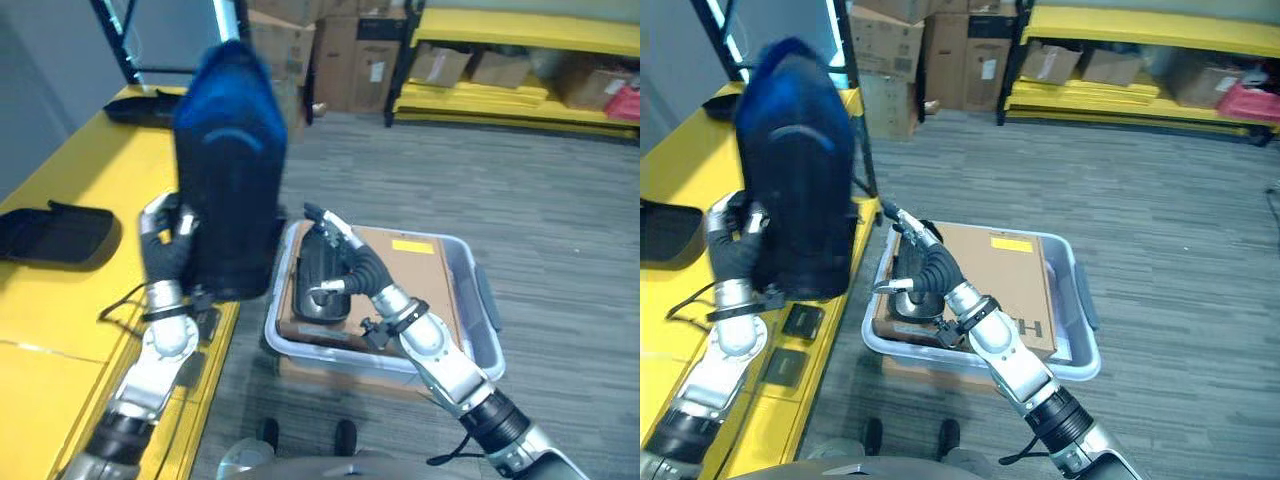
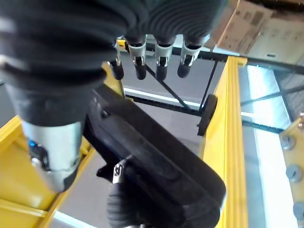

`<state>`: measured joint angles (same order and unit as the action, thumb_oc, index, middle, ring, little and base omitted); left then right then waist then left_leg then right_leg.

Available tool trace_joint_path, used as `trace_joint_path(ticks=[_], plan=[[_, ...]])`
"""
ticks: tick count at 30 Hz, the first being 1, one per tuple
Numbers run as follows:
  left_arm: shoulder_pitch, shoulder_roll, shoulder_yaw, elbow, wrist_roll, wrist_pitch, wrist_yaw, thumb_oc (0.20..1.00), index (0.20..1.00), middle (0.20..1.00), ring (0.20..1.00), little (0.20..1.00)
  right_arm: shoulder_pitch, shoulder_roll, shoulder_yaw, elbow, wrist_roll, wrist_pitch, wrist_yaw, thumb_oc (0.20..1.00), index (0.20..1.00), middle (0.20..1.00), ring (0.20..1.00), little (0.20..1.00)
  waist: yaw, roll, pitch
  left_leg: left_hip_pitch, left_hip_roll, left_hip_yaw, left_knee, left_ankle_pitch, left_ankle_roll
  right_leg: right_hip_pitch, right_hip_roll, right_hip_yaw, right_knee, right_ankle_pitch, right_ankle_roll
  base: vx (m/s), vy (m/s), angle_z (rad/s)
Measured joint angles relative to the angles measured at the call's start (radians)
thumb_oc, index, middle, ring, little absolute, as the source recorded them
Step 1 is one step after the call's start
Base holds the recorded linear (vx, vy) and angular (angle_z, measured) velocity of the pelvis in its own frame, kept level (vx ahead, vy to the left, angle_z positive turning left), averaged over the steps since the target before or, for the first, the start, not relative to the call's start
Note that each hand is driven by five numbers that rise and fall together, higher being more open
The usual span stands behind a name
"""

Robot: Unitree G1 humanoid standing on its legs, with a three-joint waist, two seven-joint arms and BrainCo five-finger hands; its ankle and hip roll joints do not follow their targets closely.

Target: Move parts from the plastic box to the shelf.

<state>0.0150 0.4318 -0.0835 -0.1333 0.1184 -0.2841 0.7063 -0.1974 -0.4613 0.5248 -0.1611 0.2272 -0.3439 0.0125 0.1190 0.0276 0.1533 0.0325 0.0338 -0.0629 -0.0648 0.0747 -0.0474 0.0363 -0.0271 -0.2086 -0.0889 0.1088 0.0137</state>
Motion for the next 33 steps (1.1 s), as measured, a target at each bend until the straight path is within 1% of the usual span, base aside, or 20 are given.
trace_joint_path(ticks=[3, 6, 7, 8, 9, 10, 11, 12, 13, 14, 15, 16, 17, 18, 19, 22, 24, 28, 32, 33], plan=[[0.052, -0.003, 0.106, -0.012, 0.002, -0.019, 0.030, 0.200, 0.200, 0.200, 0.200, 0.200, 0.039, -0.003, -0.020, 0.001, 0.003, 0.009, 0.030, 1.000, 1.000, 1.000, 1.000, 1.000, 0.032, 0.023, 0.035, -0.034, 0.003, -0.009, 0.051, -0.018, -0.020, 0.014, -0.004, -0.058, 0.007, -0.003, -0.006, -0.08, -0.011, 0.60], [0.069, -0.007, 0.139, -0.022, -0.008, -0.086, 0.033, 0.200, 0.200, 0.200, 0.200, 0.200, 0.088, -0.021, -0.032, 0.048, 0.002, 0.019, 0.032, 1.000, 1.000, 1.000, 1.000, 1.000, 0.043, 0.019, 0.067, -0.034, 0.057, 0.178, 0.082, -0.024, -0.004, 0.055, -0.033, -0.156, 0.008, -0.027, -0.027, -0.17, -0.001, 0.88], [0.072, -0.010, 0.144, -0.021, -0.012, -0.112, 0.025, 0.200, 0.200, 0.200, 0.200, 0.200, 0.103, -0.019, -0.039, 0.065, -0.001, 0.018, 0.031, 1.000, 1.000, 1.000, 1.000, 1.000, 0.042, -0.008, 0.083, -0.033, 0.058, 0.235, 0.132, -0.056, 0.021, 0.073, -0.064, -0.207, 0.001, -0.017, -0.023, -0.10, 0.025, 1.26], [0.075, -0.012, 0.157, -0.024, -0.019, -0.155, 0.002, 0.200, 0.200, 0.200, 0.200, 0.200, 0.167, -0.001, -0.079, 0.067, -0.006, 0.022, 0.024, 1.000, 1.000, 1.000, 1.000, 1.000, 0.002, -0.068, 0.099, -0.026, 0.044, 0.348, 0.242, -0.077, -0.008, 0.109, -0.146, -0.274, 0.013, -0.032, -0.010, -0.14, 0.094, 1.31], [0.075, -0.017, 0.162, -0.023, -0.031, -0.174, -0.006, 0.200, 0.200, 0.200, 0.200, 0.200, 0.185, -0.002, -0.100, 0.065, -0.031, 0.022, 0.020, 1.000, 1.000, 1.000, 1.000, 1.000, -0.010, -0.076, 0.101, -0.013, 0.057, 0.367, 0.281, -0.085, -0.020, 0.118, -0.177, -0.298, 0.037, -0.047, 0.018, -0.18, 0.126, 1.65], [0.071, -0.026, 0.162, -0.026, -0.041, -0.186, -0.021, 0.200, 0.200, 0.200, 0.200, 0.200, 0.212, -0.025, -0.128, 0.063, -0.041, 0.020, 0.008, 1.000, 1.000, 1.000, 1.000, 1.000, -0.037, -0.054, 0.092, 0.000, 0.076, 0.366, 0.303, -0.045, -0.009, 0.134, -0.185, -0.332, 0.073, -0.057, 0.042, -0.19, 0.142, 1.31], [0.047, -0.027, 0.161, -0.024, -0.049, -0.197, -0.043, 0.200, 0.200, 0.200, 0.200, 0.200, 0.237, -0.027, -0.166, 0.089, -0.053, 0.021, -0.011, 1.000, 1.000, 1.000, 1.000, 1.000, -0.050, -0.043, 0.100, 0.021, 0.042, 0.378, 0.261, -0.034, 0.032, 0.119, -0.223, -0.360, 0.165, -0.081, 0.050, -0.19, 0.167, 1.52], [0.044, -0.021, 0.168, -0.051, -0.063, -0.201, -0.047, 0.200, 0.200, 0.200, 0.200, 0.200, 0.239, -0.024, -0.178, 0.115, -0.059, 0.024, -0.022, 1.000, 1.000, 1.000, 1.000, 1.000, -0.066, -0.026, 0.093, 0.035, 0.039, 0.382, 0.194, -0.012, 0.034, 0.083, -0.204, -0.355, 0.215, -0.146, 0.060, -0.21, 0.214, 1.30], [0.040, -0.016, 0.183, -0.080, -0.080, -0.214, -0.048, 0.200, 0.200, 0.200, 0.200, 0.200, 0.223, -0.023, -0.178, 0.131, -0.062, 0.022, -0.026, 1.000, 1.000, 1.000, 1.000, 1.000, -0.068, -0.005, 0.094, 0.035, 0.034, 0.368, 0.112, 0.024, 0.011, 0.042, -0.142, -0.352, 0.213, -0.187, 0.057, -0.29, 0.318, 1.32], [0.005, 0.001, 0.197, -0.097, -0.099, -0.233, -0.051, 0.200, 0.200, 0.200, 0.200, 0.200, 0.202, -0.013, -0.180, 0.152, -0.070, 0.016, -0.029, 1.000, 1.000, 1.000, 1.000, 1.000, -0.080, -0.047, 0.077, 0.038, 0.005, 0.330, -0.023, 0.119, -0.097, 0.000, -0.075, -0.352, 0.128, -0.180, 0.018, -0.26, 0.322, 1.76], [-0.057, 0.026, 0.199, -0.090, -0.111, -0.243, -0.058, 0.200, 0.200, 0.200, 0.200, 0.200, 0.191, 0.003, -0.193, 0.169, -0.074, 0.013, -0.038, 1.000, 1.000, 1.000, 1.000, 1.000, -0.108, -0.108, 0.092, 0.006, -0.034, 0.327, -0.020, 0.133, -0.165, 0.002, -0.098, -0.334, 0.033, -0.040, -0.095, -0.31, 0.426, 2.05], [-0.081, -0.005, 0.198, -0.075, -0.117, -0.246, -0.069, 0.200, 0.200, 0.200, 0.200, 0.200, 0.187, 0.004, -0.229, 0.228, -0.079, 0.008, -0.045, 1.000, 1.000, 1.000, 1.000, 1.000, -0.101, -0.086, 0.099, 0.010, 0.019, 0.490, 0.055, 0.015, -0.071, 0.020, -0.104, -0.373, 0.032, -0.016, -0.065, -0.27, 0.408, 1.49], [-0.063, 0.000, 0.200, -0.091, -0.121, -0.247, -0.069, 0.200, 0.200, 0.200, 0.200, 0.200, 0.190, 0.011, -0.249, 0.254, -0.080, 0.011, -0.060, 1.000, 1.000, 1.000, 1.000, 1.000, -0.092, -0.076, 0.096, 0.043, 0.078, 0.607, 0.111, -0.024, -0.072, 0.028, -0.109, -0.385, 0.034, -0.014, -0.060, -0.33, 0.535, 1.21], [-0.054, -0.005, 0.195, -0.090, -0.130, -0.257, -0.080, 0.200, 0.200, 0.200, 0.200, 0.200, 0.208, 0.019, -0.271, 0.273, -0.092, 0.009, -0.099, 1.000, 1.000, 1.000, 1.000, 1.000, -0.109, -0.044, 0.082, 0.106, 0.158, 0.703, 0.131, -0.047, -0.112, 0.060, -0.133, -0.442, 0.032, -0.001, -0.038, -0.25, 0.422, 1.10], [-0.053, -0.007, 0.181, -0.092, -0.135, -0.268, -0.081, 0.200, 0.200, 0.200, 0.200, 0.200, 0.216, 0.016, -0.271, 0.285, -0.101, 0.009, -0.129, 1.000, 1.000, 1.000, 1.000, 1.000, -0.133, -0.029, 0.072, 0.141, 0.184, 0.722, 0.109, -0.042, -0.118, 0.069, -0.156, -0.470, 0.039, 0.008, -0.019, -0.24, 0.440, 1.38], [-0.056, -0.022, 0.139, -0.093, -0.135, -0.285, -0.087, 0.200, 0.200, 0.200, 0.200, 0.200, 0.213, -0.013, -0.272, 0.315, -0.119, 0.007, -0.174, 1.000, 1.000, 1.000, 1.000, 1.000, -0.151, 0.036, 0.056, 0.215, 0.170, 0.690, 0.021, 0.019, -0.115, 0.063, -0.215, -0.491, 0.061, 0.052, 0.053, -0.22, 0.393, 0.61], [-0.054, -0.016, 0.143, -0.094, -0.139, -0.288, -0.121, 0.200, 0.200, 0.200, 0.200, 0.200, 0.206, 0.071, -0.247, 0.451, -0.142, 0.004, -0.222, 1.000, 1.000, 1.000, 1.000, 1.000, -0.136, -0.016, 0.053, 0.222, 0.062, 0.662, -0.007, -0.028, -0.086, 0.046, -0.325, -0.498, 0.079, 0.108, 0.102, -0.21, 0.367, 0.30], [-0.055, -0.010, 0.171, -0.097, -0.180, -0.290, -0.156, 0.200, 0.200, 0.200, 0.200, 0.200, 0.243, 0.157, -0.195, 0.555, -0.146, 0.024, -0.258, 1.000, 1.000, 1.000, 1.000, 1.000, -0.098, -0.065, 0.039, 0.173, 0.006, 0.622, -0.007, -0.058, -0.033, 0.020, -0.354, -0.488, 0.101, 0.110, 0.132, -0.13, 0.213, 0.33], [-0.060, 0.050, 0.158, -0.098, -0.239, -0.287, -0.217, 0.200, 0.200, 0.200, 0.200, 0.200, 0.292, 0.199, -0.232, 0.599, -0.157, 0.096, -0.328, 1.000, 1.000, 1.000, 1.000, 1.000, -0.113, -0.088, 0.037, 0.126, -0.035, 0.524, -0.003, -0.072, 0.007, 0.053, -0.371, -0.346, 0.113, 0.080, 0.177, -0.08, 0.157, 0.88], [-0.092, 0.026, 0.100, -0.082, -0.246, -0.285, -0.252, 0.200, 0.200, 0.200, 0.200, 0.200, 0.323, 0.234, -0.330, 0.639, -0.150, 0.125, -0.373, 1.000, 1.000, 1.000, 1.000, 1.000, -0.169, -0.063, 0.039, 0.082, -0.031, 0.440, 0.046, -0.077, 0.037, 0.070, -0.389, -0.204, 0.209, 0.086, 0.170, -0.10, 0.067, 1.59]])
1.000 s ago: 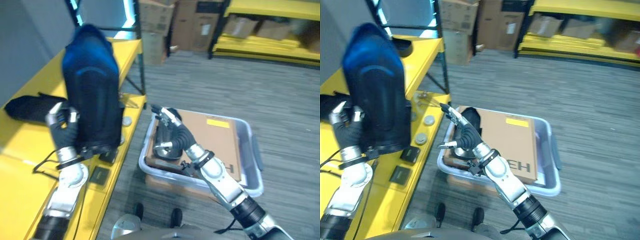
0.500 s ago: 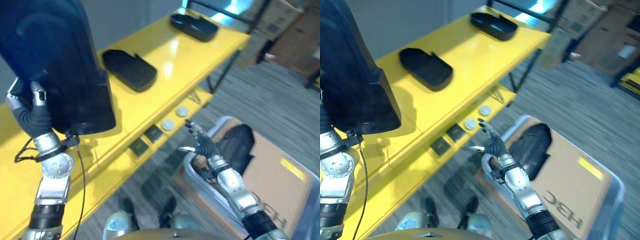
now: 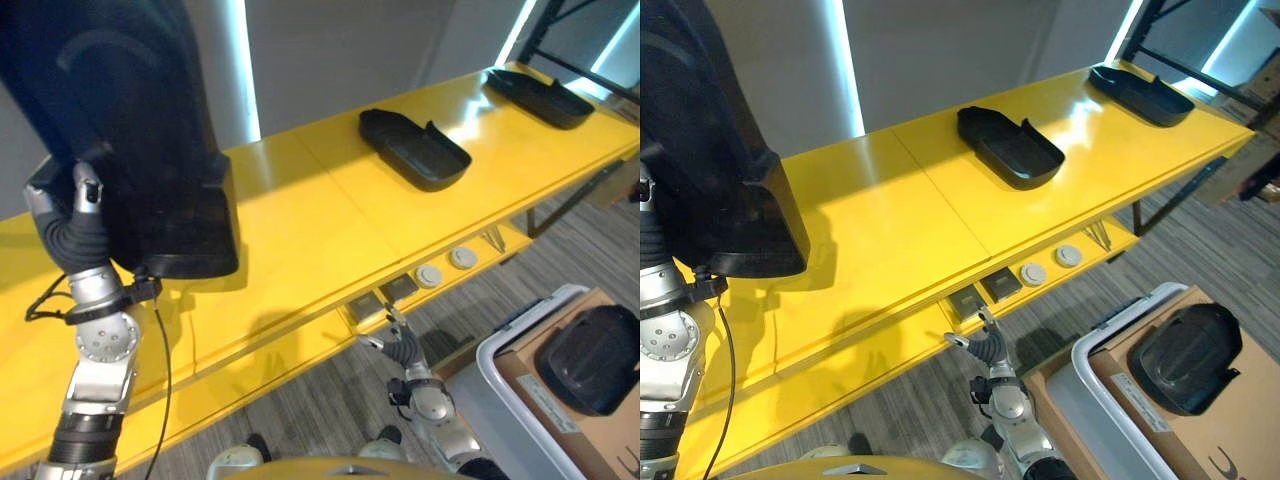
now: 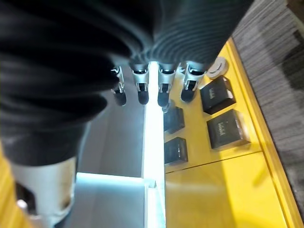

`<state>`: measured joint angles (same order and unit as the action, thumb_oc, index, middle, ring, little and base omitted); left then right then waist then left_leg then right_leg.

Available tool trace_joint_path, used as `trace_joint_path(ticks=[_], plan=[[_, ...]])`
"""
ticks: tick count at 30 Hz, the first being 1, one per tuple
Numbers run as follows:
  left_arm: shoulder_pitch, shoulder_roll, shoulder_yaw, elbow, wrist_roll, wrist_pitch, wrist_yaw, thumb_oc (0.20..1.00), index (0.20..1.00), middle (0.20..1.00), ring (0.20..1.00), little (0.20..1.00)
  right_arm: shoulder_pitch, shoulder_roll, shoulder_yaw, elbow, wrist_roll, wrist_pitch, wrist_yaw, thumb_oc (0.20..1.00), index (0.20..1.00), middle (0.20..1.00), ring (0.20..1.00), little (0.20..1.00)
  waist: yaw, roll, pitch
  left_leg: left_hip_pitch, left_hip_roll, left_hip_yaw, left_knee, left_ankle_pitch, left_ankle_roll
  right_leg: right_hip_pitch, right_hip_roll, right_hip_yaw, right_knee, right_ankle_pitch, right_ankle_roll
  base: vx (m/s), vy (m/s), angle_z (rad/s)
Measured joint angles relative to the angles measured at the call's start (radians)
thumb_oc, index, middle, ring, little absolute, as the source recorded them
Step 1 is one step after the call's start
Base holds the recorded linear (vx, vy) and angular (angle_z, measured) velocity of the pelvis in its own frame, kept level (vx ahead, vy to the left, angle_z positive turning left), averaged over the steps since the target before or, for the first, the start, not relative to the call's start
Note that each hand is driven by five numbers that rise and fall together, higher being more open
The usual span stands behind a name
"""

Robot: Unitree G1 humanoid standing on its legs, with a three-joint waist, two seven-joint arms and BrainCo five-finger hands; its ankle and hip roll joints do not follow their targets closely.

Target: Move parts from the plastic box to the shelf.

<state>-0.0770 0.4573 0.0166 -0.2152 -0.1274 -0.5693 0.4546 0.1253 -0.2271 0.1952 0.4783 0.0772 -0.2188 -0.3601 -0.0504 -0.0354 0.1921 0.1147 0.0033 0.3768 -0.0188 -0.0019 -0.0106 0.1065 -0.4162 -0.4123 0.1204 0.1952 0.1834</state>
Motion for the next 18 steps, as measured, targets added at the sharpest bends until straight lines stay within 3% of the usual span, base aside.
trace_joint_path(ticks=[1, 2, 3, 4, 5, 6, 8, 10, 11, 13, 16, 18], plan=[[-0.001, 0.000, -0.007, 0.000, -0.001, 0.000, -0.002, 0.200, 0.200, 0.200, 0.200, 0.200, 0.005, 0.001, -0.004, 0.005, 0.000, 0.003, -0.003, 1.000, 1.000, 1.000, 1.000, 1.000, -0.006, 0.003, -0.002, -0.004, 0.001, -0.011, 0.002, 0.001, 0.001, 0.001, 0.001, 0.009, 0.005, 0.003, -0.003, -0.09, 0.040, 1.93], [-0.001, 0.005, -0.061, -0.019, -0.001, -0.005, -0.015, 0.200, 0.200, 0.200, 0.200, 0.200, 0.029, -0.019, -0.012, 0.070, 0.028, 0.054, -0.036, 1.000, 1.000, 1.000, 1.000, 1.000, -0.014, 0.042, -0.010, 0.001, 0.034, -0.063, -0.043, 0.037, 0.027, -0.056, 0.051, 0.120, 0.074, -0.081, 0.037, 0.00, -0.001, 1.12], [-0.026, 0.013, -0.076, -0.020, -0.002, -0.009, -0.012, 0.200, 0.200, 0.200, 0.200, 0.200, 0.015, -0.013, -0.010, 0.122, 0.043, 0.077, -0.037, 1.000, 1.000, 1.000, 1.000, 1.000, -0.023, 0.045, -0.011, -0.016, 0.049, -0.095, -0.056, 0.059, 0.027, -0.065, 0.125, 0.206, 0.056, -0.141, 0.020, 0.01, -0.039, 1.24], [-0.049, 0.021, -0.079, -0.022, -0.002, -0.002, -0.012, 0.200, 0.200, 0.200, 0.200, 0.200, 0.010, -0.006, -0.007, 0.153, 0.066, 0.096, -0.038, 1.000, 1.000, 1.000, 1.000, 1.000, -0.015, 0.039, -0.007, -0.028, 0.046, -0.105, -0.068, 0.069, 0.025, -0.074, 0.158, 0.216, 0.036, -0.157, 0.020, 0.04, -0.110, 0.76], [-0.066, 0.020, -0.084, -0.021, -0.003, 0.011, -0.008, 0.200, 0.200, 0.200, 0.200, 0.200, 0.001, 0.003, -0.014, 0.216, 0.091, 0.105, -0.038, 1.000, 1.000, 1.000, 1.000, 1.000, -0.016, 0.004, -0.014, -0.032, 0.030, -0.123, -0.067, 0.078, 0.020, -0.068, 0.199, 0.244, -0.011, -0.162, -0.002, 0.03, -0.100, 0.56], [-0.077, 0.020, -0.106, -0.016, -0.007, 0.021, -0.001, 0.200, 0.200, 0.200, 0.200, 0.200, -0.012, 0.004, -0.017, 0.281, 0.103, 0.117, -0.037, 1.000, 1.000, 1.000, 1.000, 1.000, -0.021, -0.008, -0.022, -0.048, 0.018, -0.141, -0.068, 0.076, 0.009, -0.055, 0.215, 0.257, -0.046, -0.196, -0.033, 0.03, -0.134, 0.51], [-0.082, 0.011, -0.137, -0.007, -0.009, 0.049, -0.004, 0.200, 0.200, 0.200, 0.200, 0.200, -0.045, -0.003, -0.048, 0.375, 0.166, 0.157, -0.026, 1.000, 1.000, 1.000, 1.000, 1.000, -0.019, -0.002, -0.033, -0.048, 0.026, -0.164, -0.068, 0.085, -0.007, -0.037, 0.221, 0.257, -0.079, -0.206, -0.024, 0.01, -0.173, 0.37], [-0.067, 0.013, -0.143, -0.001, -0.009, 0.069, -0.015, 0.200, 0.200, 0.200, 0.200, 0.200, -0.062, -0.013, -0.060, 0.434, 0.199, 0.162, 0.006, 1.000, 1.000, 1.000, 1.000, 1.000, -0.005, 0.024, -0.029, -0.063, 0.041, -0.184, -0.068, 0.087, -0.023, -0.032, 0.230, 0.250, -0.092, -0.185, -0.026, 0.02, -0.430, 0.08], [-0.054, -0.001, -0.162, 0.009, -0.019, 0.110, -0.030, 0.200, 0.200, 0.200, 0.200, 0.200, -0.103, -0.019, -0.061, 0.562, 0.212, 0.199, 0.050, 1.000, 1.000, 1.000, 1.000, 1.000, 0.001, 0.043, -0.041, -0.065, 0.054, -0.194, -0.068, 0.091, -0.032, -0.028, 0.247, 0.235, -0.107, -0.171, -0.046, 0.03, -0.507, 0.17], [-0.050, -0.007, -0.170, 0.014, -0.031, 0.149, -0.032, 0.200, 0.200, 0.200, 0.200, 0.200, -0.097, -0.032, -0.056, 0.569, 0.213, 0.246, 0.101, 1.000, 1.000, 1.000, 1.000, 1.000, 0.004, 0.053, -0.047, -0.076, 0.075, -0.218, -0.068, 0.096, -0.042, -0.007, 0.277, 0.212, -0.130, -0.168, -0.055, 0.02, -0.426, 0.31], [-0.002, -0.021, -0.165, 0.041, -0.087, 0.227, -0.020, 0.200, 0.200, 0.200, 0.200, 0.200, -0.052, -0.071, -0.036, 0.686, 0.244, 0.329, 0.314, 1.000, 1.000, 1.000, 1.000, 1.000, 0.024, 0.044, -0.088, -0.086, 0.159, -0.255, -0.042, 0.141, -0.094, 0.045, 0.383, 0.164, -0.202, -0.158, -0.108, 0.00, -0.593, 0.38], [0.002, -0.053, -0.151, 0.099, -0.090, 0.290, -0.006, 0.200, 0.200, 0.200, 0.200, 0.200, -0.031, -0.088, -0.025, 0.727, 0.231, 0.381, 0.399, 1.000, 1.000, 1.000, 1.000, 1.000, 0.040, 0.061, -0.079, -0.119, 0.185, -0.240, -0.017, 0.152, -0.104, 0.029, 0.404, 0.154, -0.206, -0.166, -0.130, -0.06, -0.146, 0.15]])
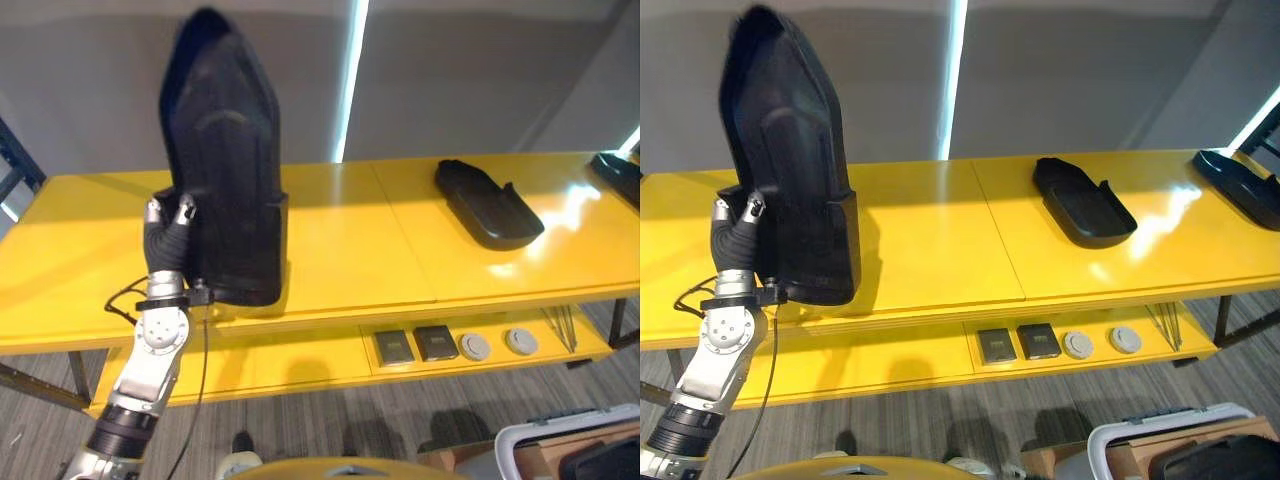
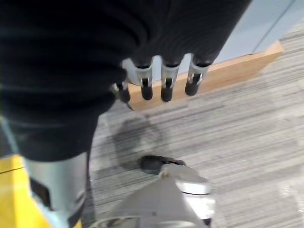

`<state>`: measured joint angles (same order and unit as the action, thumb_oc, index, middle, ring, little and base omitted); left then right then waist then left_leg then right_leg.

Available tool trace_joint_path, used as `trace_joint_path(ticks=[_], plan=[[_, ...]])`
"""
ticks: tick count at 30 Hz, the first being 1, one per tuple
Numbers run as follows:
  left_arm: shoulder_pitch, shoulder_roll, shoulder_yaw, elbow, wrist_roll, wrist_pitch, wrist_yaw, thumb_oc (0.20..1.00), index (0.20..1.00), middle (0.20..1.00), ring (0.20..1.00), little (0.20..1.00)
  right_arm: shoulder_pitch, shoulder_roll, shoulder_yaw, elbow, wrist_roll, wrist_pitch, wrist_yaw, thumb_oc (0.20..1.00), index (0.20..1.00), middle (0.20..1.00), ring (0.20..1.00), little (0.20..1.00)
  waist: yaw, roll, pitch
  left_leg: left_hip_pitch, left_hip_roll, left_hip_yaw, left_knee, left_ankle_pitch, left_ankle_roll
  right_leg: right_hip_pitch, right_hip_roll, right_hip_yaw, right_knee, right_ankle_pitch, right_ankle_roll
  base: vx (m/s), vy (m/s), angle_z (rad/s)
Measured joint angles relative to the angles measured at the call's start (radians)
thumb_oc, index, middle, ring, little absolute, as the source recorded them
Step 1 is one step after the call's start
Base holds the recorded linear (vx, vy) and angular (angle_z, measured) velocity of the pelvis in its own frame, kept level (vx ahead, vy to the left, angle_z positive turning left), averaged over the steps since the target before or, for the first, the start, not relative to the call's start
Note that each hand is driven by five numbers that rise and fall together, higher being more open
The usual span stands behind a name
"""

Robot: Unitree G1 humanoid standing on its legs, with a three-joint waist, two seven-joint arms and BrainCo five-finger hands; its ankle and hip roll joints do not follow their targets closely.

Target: Move parts from the plastic box to the shelf.

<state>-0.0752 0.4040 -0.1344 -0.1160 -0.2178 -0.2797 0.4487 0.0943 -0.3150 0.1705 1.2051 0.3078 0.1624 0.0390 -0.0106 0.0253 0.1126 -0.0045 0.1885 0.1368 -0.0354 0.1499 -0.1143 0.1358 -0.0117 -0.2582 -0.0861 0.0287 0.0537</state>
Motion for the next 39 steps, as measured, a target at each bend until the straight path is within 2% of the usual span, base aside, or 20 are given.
trace_joint_path(ticks=[2, 3, 4, 5, 7, 8, 11, 16, 22, 25, 31, 32, 33, 34, 39], plan=[[-0.014, -0.004, 0.020, 0.068, -0.014, 0.016, 0.003, 0.200, 0.200, 0.200, 0.200, 0.200, -0.002, -0.028, -0.018, 0.022, -0.012, 0.019, 0.023, 1.000, 1.000, 1.000, 1.000, 1.000, -0.017, 0.022, 0.028, 0.000, 0.001, 0.025, 0.000, 0.015, -0.002, -0.011, 0.002, 0.000, -0.001, 0.004, -0.002, -0.03, -0.067, -0.14], [-0.026, -0.003, 0.023, 0.144, -0.016, 0.027, 0.012, 0.200, 0.200, 0.200, 0.200, 0.200, -0.007, -0.043, -0.009, 0.028, -0.051, 0.034, 0.049, 1.000, 1.000, 1.000, 1.000, 1.000, -0.022, 0.018, 0.035, 0.012, -0.024, 0.037, 0.014, -0.013, -0.006, -0.014, -0.016, 0.021, -0.001, 0.005, -0.013, -0.01, -0.026, -0.50], [-0.031, -0.004, 0.022, 0.178, -0.016, 0.053, 0.030, 0.200, 0.200, 0.200, 0.200, 0.200, -0.017, -0.064, 0.015, 0.029, -0.082, 0.041, 0.065, 1.000, 1.000, 1.000, 1.000, 1.000, -0.021, 0.018, 0.035, 0.025, -0.068, 0.032, 0.029, -0.042, 0.011, -0.018, -0.041, 0.044, 0.001, 0.010, -0.005, 0.04, 0.008, -0.45], [-0.046, -0.004, 0.021, 0.192, -0.015, 0.067, 0.032, 0.200, 0.200, 0.200, 0.200, 0.200, -0.015, -0.070, 0.021, 0.028, -0.099, 0.038, 0.079, 1.000, 1.000, 1.000, 1.000, 1.000, -0.041, 0.030, 0.039, 0.024, -0.072, 0.039, 0.015, -0.054, 0.022, -0.015, -0.039, 0.044, 0.004, 0.017, 0.008, 0.07, 0.029, -0.16], [-0.094, -0.008, 0.014, 0.241, -0.015, 0.075, 0.023, 0.200, 0.200, 0.200, 0.200, 0.200, -0.014, -0.053, 0.026, 0.028, -0.108, 0.038, 0.092, 1.000, 1.000, 1.000, 1.000, 1.000, -0.060, 0.029, 0.048, 0.054, -0.090, 0.042, -0.041, -0.037, 0.030, -0.011, -0.048, 0.045, 0.005, 0.026, 0.027, 0.10, 0.047, 0.04], [-0.141, -0.003, 0.014, 0.302, -0.016, 0.106, 0.015, 0.200, 0.200, 0.200, 0.200, 0.200, -0.015, -0.028, 0.025, 0.021, -0.094, 0.038, 0.096, 1.000, 1.000, 1.000, 1.000, 1.000, -0.076, 0.016, 0.066, 0.074, -0.096, 0.051, -0.052, -0.037, 0.033, 0.002, -0.058, 0.057, 0.003, 0.027, 0.038, 0.07, 0.057, -0.14], [-0.185, 0.012, 0.011, 0.364, -0.030, 0.151, -0.006, 0.200, 0.200, 0.200, 0.200, 0.200, -0.015, -0.012, 0.029, -0.020, -0.103, 0.037, 0.126, 1.000, 1.000, 1.000, 1.000, 1.000, -0.100, 0.002, 0.075, 0.060, -0.109, 0.053, -0.052, -0.042, 0.047, -0.016, -0.072, 0.070, 0.003, 0.033, 0.048, -0.01, 0.048, -0.07], [-0.273, 0.023, -0.030, 0.532, -0.110, 0.226, -0.026, 0.200, 0.200, 0.200, 0.200, 0.200, -0.046, -0.024, 0.069, -0.057, -0.112, 0.039, 0.133, 1.000, 1.000, 1.000, 1.000, 1.000, -0.151, 0.021, 0.094, 0.018, -0.126, 0.070, -0.052, -0.027, 0.071, -0.068, -0.086, 0.095, 0.002, 0.049, 0.054, -0.05, 0.080, -0.08], [-0.446, 0.029, -0.034, 0.641, -0.202, 0.272, -0.022, 0.200, 0.200, 0.200, 0.200, 0.200, -0.093, -0.077, 0.102, -0.088, -0.112, 0.059, 0.160, 1.000, 1.000, 1.000, 1.000, 1.000, -0.178, 0.058, 0.169, -0.022, -0.124, 0.094, -0.052, -0.018, 0.070, -0.122, -0.085, 0.121, -0.001, 0.068, 0.057, -0.08, 0.046, -0.12], [-0.507, 0.074, -0.035, 0.669, -0.229, 0.295, -0.016, 0.200, 0.200, 0.200, 0.200, 0.200, -0.137, -0.088, 0.102, -0.090, -0.109, 0.059, 0.167, 1.000, 1.000, 1.000, 1.000, 1.000, -0.180, 0.064, 0.207, -0.031, -0.121, 0.108, -0.052, -0.018, 0.063, -0.137, -0.083, 0.138, 0.001, 0.077, 0.055, -0.03, 0.023, -0.13], [-0.518, 0.067, -0.035, 0.673, -0.253, 0.306, -0.011, 0.200, 0.200, 0.200, 0.200, 0.200, -0.136, -0.087, 0.102, -0.089, -0.108, 0.059, 0.169, 1.000, 1.000, 1.000, 1.000, 1.000, -0.174, 0.061, 0.211, -0.027, -0.121, 0.105, -0.052, -0.020, 0.060, -0.131, -0.083, 0.135, -0.001, 0.075, 0.056, 0.00, 0.001, -0.01], [-0.518, 0.067, -0.035, 0.673, -0.254, 0.307, -0.010, 0.787, 0.787, 0.787, 0.787, 0.787, -0.136, -0.087, 0.102, -0.089, -0.106, 0.059, 0.169, 1.000, 1.000, 1.000, 1.000, 1.000, -0.174, 0.060, 0.212, -0.025, -0.121, 0.105, -0.052, -0.020, 0.060, -0.130, -0.083, 0.134, -0.001, 0.075, 0.056, 0.00, 0.000, 0.00], [-0.519, 0.067, -0.035, 0.673, -0.255, 0.309, -0.010, 0.787, 0.787, 0.787, 0.787, 0.787, -0.136, -0.086, 0.102, -0.089, -0.103, 0.059, 0.168, 1.000, 1.000, 1.000, 1.000, 1.000, -0.173, 0.058, 0.212, -0.024, -0.121, 0.104, -0.052, -0.020, 0.060, -0.128, -0.083, 0.134, -0.001, 0.075, 0.056, 0.00, 0.000, 0.00], [-0.519, 0.065, -0.035, 0.672, -0.261, 0.317, -0.005, 1.000, 1.000, 1.000, 1.000, 1.000, -0.136, -0.084, 0.103, -0.090, -0.100, 0.059, 0.168, 1.000, 1.000, 1.000, 1.000, 1.000, -0.171, 0.056, 0.214, -0.021, -0.121, 0.104, -0.052, -0.020, 0.060, -0.126, -0.083, 0.134, -0.001, 0.075, 0.056, 0.00, 0.000, 0.00], [-0.518, 0.064, -0.038, 0.668, -0.262, 0.336, -0.019, 1.000, 1.000, 1.000, 1.000, 1.000, -0.138, -0.084, 0.122, -0.093, -0.099, 0.064, 0.157, 1.000, 1.000, 1.000, 1.000, 1.000, -0.167, 0.051, 0.217, -0.010, -0.121, 0.103, -0.052, -0.021, 0.059, -0.113, -0.083, 0.132, -0.002, 0.073, 0.055, 0.00, 0.000, 0.00]])
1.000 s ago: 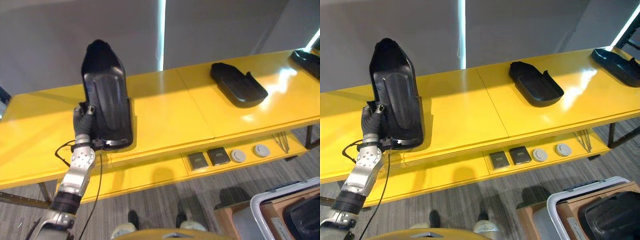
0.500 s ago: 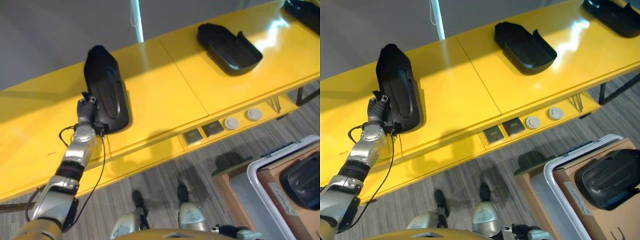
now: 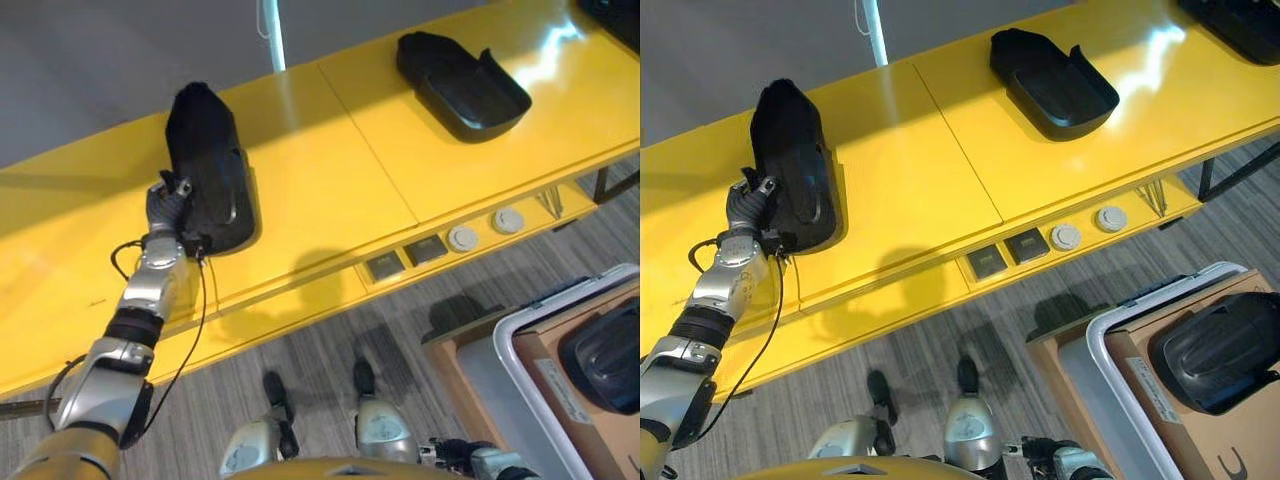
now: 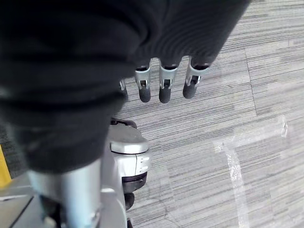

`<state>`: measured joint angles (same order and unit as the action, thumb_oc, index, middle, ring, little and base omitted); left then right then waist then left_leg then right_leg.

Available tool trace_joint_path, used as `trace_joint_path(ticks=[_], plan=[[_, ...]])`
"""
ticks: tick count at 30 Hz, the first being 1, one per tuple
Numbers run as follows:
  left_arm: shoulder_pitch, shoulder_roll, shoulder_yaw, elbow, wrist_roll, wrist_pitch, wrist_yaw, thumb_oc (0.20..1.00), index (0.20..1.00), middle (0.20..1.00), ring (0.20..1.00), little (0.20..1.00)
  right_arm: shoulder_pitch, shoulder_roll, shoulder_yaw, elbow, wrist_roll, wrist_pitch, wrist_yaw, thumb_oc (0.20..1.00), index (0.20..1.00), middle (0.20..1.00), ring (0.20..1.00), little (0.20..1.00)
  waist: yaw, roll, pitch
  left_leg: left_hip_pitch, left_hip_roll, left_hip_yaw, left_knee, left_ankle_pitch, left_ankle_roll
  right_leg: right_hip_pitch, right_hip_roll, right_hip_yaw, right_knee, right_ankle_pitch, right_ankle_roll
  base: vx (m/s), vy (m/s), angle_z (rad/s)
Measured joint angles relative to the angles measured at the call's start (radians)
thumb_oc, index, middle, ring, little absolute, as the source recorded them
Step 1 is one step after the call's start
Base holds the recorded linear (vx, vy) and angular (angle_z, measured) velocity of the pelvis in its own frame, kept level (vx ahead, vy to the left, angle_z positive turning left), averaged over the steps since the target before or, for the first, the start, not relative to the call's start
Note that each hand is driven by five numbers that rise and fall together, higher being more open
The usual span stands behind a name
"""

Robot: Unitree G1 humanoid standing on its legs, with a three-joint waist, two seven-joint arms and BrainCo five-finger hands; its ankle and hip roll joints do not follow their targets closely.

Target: Move parts from the plastic box to the shelf.

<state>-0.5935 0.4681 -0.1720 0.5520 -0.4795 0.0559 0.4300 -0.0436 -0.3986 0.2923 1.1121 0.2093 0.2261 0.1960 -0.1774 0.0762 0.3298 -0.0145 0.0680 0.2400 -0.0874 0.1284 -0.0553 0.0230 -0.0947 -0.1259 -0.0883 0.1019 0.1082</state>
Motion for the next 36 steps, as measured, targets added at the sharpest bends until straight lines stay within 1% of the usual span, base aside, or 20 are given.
trace_joint_path(ticks=[3, 4, 7, 11, 15, 17, 19, 20, 23, 27, 28, 30, 36], plan=[[0.000, 0.000, 0.000, -0.009, -0.004, 0.018, -0.003, 1.000, 1.000, 1.000, 1.000, 1.000, 0.000, 0.000, 0.000, 0.000, 0.000, 0.001, 0.000, 1.000, 1.000, 1.000, 1.000, 1.000, 0.002, 0.000, 0.000, 0.001, 0.000, 0.000, 0.000, 0.000, 0.000, 0.001, 0.000, 0.000, 0.000, 0.000, 0.000, 0.00, 0.000, 0.00], [0.000, 0.000, 0.001, -0.019, -0.020, 0.034, -0.006, 1.000, 1.000, 1.000, 1.000, 1.000, 0.001, 0.000, 0.000, 0.000, 0.001, 0.005, -0.001, 1.000, 1.000, 1.000, 1.000, 1.000, 0.004, 0.000, 0.000, 0.003, 0.000, 0.000, 0.000, 0.000, 0.000, 0.004, 0.000, -0.001, 0.000, 0.000, 0.000, 0.00, 0.000, 0.00], [0.000, 0.000, 0.000, -0.021, -0.043, 0.054, -0.008, 1.000, 1.000, 1.000, 1.000, 1.000, 0.001, 0.000, 0.000, 0.002, 0.002, 0.015, -0.001, 1.000, 1.000, 1.000, 1.000, 1.000, 0.007, 0.000, 0.000, 0.016, 0.000, -0.001, 0.000, -0.002, 0.000, 0.017, 0.000, -0.002, 0.000, -0.002, 0.000, 0.00, 0.000, 0.00], [0.001, -0.001, 0.002, -0.027, -0.076, 0.065, -0.006, 1.000, 1.000, 1.000, 1.000, 1.000, 0.001, 0.001, -0.001, 0.003, 0.002, 0.016, -0.001, 1.000, 1.000, 1.000, 1.000, 1.000, 0.008, 0.000, -0.001, 0.019, 0.000, -0.001, 0.000, -0.002, 0.000, 0.019, 0.000, -0.002, 0.003, -0.001, -0.002, 0.00, -0.008, 0.00], [0.015, -0.022, 0.012, -0.048, -0.110, 0.096, -0.003, 1.000, 1.000, 1.000, 1.000, 1.000, 0.005, 0.006, -0.001, 0.006, -0.001, 0.015, -0.001, 1.000, 1.000, 1.000, 1.000, 1.000, 0.009, -0.007, -0.008, 0.045, 0.000, -0.011, 0.000, -0.007, 0.002, 0.050, 0.000, -0.013, 0.001, -0.005, -0.006, 0.02, -0.018, 0.07], [0.037, -0.027, 0.011, -0.095, -0.131, 0.123, 0.000, 1.000, 1.000, 1.000, 1.000, 1.000, 0.010, 0.013, -0.001, 0.008, -0.001, 0.016, -0.003, 1.000, 1.000, 1.000, 1.000, 1.000, 0.011, -0.013, -0.025, 0.044, 0.000, -0.016, 0.000, -0.009, 0.005, 0.053, 0.001, -0.019, 0.002, -0.006, -0.008, 0.03, -0.018, 0.07], [0.049, -0.029, 0.010, -0.103, -0.157, 0.139, 0.002, 1.000, 1.000, 1.000, 1.000, 1.000, 0.017, 0.019, -0.001, 0.008, -0.001, 0.017, -0.004, 1.000, 1.000, 1.000, 1.000, 1.000, 0.012, -0.018, -0.041, 0.047, 0.001, -0.017, 0.000, -0.009, 0.005, 0.056, 0.001, -0.021, 0.002, -0.007, -0.009, 0.03, -0.012, 0.04], [0.058, -0.030, 0.011, -0.104, -0.174, 0.166, 0.012, 1.000, 1.000, 1.000, 1.000, 1.000, 0.024, 0.026, -0.001, 0.009, -0.001, 0.017, -0.006, 1.000, 1.000, 1.000, 1.000, 1.000, 0.013, -0.023, -0.057, 0.056, 0.000, -0.018, 0.000, -0.009, 0.005, 0.066, 0.001, -0.022, 0.002, -0.008, -0.009, 0.00, 0.000, 0.00], [0.067, -0.031, 0.011, -0.105, -0.171, 0.217, 0.054, 1.000, 1.000, 1.000, 1.000, 1.000, 0.030, 0.032, -0.001, 0.009, -0.002, 0.017, -0.009, 1.000, 1.000, 1.000, 1.000, 1.000, 0.012, -0.028, -0.075, 0.068, -0.001, -0.018, 0.000, -0.010, 0.005, 0.079, 0.000, -0.022, 0.000, -0.009, -0.008, 0.01, -0.004, 0.00], [0.070, -0.029, 0.011, -0.081, -0.122, 0.276, 0.093, 1.000, 1.000, 1.000, 1.000, 1.000, 0.043, 0.035, 0.000, 0.014, -0.002, 0.021, -0.012, 1.000, 1.000, 1.000, 1.000, 1.000, 0.014, -0.025, -0.116, 0.071, 0.001, -0.020, 0.000, -0.014, 0.005, 0.083, -0.001, -0.024, 0.000, -0.012, -0.007, 0.04, -0.022, 0.01], [0.071, -0.028, 0.008, -0.054, -0.083, 0.299, 0.096, 1.000, 1.000, 1.000, 1.000, 1.000, 0.051, 0.036, 0.002, 0.017, -0.002, 0.023, -0.013, 1.000, 1.000, 1.000, 1.000, 1.000, 0.015, -0.023, -0.141, 0.072, 0.003, -0.019, 0.000, -0.014, 0.005, 0.084, -0.001, -0.024, 0.000, -0.014, -0.005, 0.01, -0.045, -0.01], [0.070, -0.012, -0.006, -0.014, -0.040, 0.325, 0.104, 1.000, 1.000, 1.000, 1.000, 1.000, 0.051, 0.043, 0.002, 0.044, -0.001, 0.023, -0.017, 1.000, 1.000, 1.000, 1.000, 1.000, 0.015, -0.022, -0.161, 0.082, 0.006, -0.018, 0.000, -0.013, 0.004, 0.092, 0.000, -0.023, 0.000, -0.018, -0.010, 0.00, -0.038, -0.02], [0.070, -0.012, -0.010, 0.018, -0.029, 0.323, 0.108, 1.000, 1.000, 1.000, 1.000, 1.000, 0.067, 0.046, 0.002, 0.047, -0.002, 0.026, -0.030, 1.000, 1.000, 1.000, 1.000, 1.000, 0.023, -0.019, -0.194, 0.084, 0.016, -0.019, 0.000, -0.013, 0.003, 0.095, 0.012, -0.023, 0.000, -0.021, -0.018, -0.02, -0.012, 0.00]])
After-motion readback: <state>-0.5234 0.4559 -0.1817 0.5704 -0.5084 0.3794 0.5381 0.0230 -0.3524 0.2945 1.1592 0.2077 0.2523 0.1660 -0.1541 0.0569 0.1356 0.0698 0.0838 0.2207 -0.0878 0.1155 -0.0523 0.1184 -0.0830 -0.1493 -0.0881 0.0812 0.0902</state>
